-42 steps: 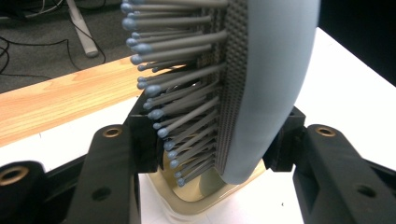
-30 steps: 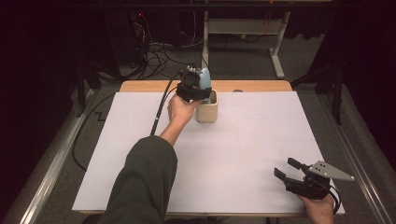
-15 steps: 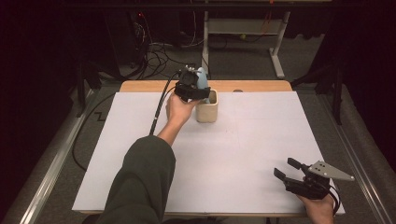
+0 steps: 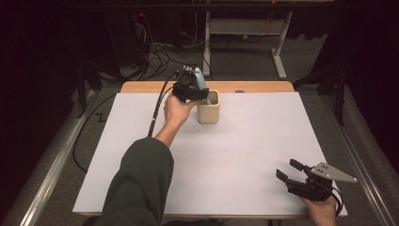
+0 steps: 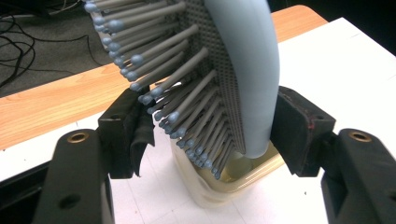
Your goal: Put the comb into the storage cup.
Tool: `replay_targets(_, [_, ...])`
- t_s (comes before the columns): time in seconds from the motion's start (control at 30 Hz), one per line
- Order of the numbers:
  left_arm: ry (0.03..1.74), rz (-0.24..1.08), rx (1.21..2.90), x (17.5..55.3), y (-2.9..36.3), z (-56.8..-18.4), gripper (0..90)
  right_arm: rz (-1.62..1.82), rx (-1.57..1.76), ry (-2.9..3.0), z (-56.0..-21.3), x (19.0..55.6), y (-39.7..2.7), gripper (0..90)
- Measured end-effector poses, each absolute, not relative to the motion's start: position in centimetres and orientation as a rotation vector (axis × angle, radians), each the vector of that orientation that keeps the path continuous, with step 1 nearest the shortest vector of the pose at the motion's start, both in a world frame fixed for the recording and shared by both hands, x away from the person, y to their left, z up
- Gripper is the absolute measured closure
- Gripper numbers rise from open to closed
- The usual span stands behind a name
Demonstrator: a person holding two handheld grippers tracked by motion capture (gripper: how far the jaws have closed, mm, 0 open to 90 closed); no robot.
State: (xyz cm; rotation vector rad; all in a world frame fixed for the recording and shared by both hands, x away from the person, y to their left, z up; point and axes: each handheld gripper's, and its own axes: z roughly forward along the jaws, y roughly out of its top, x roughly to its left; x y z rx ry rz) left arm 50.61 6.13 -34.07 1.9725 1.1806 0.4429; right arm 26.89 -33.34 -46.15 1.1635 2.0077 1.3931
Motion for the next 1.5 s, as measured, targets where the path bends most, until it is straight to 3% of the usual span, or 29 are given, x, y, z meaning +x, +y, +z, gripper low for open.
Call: replay_targets(1.5, [1.149,0.459,1.943,48.7,9.3,-33.7,34.4,1.385,1.16,2.004,-46.1,26.9,-33.3,28.5])
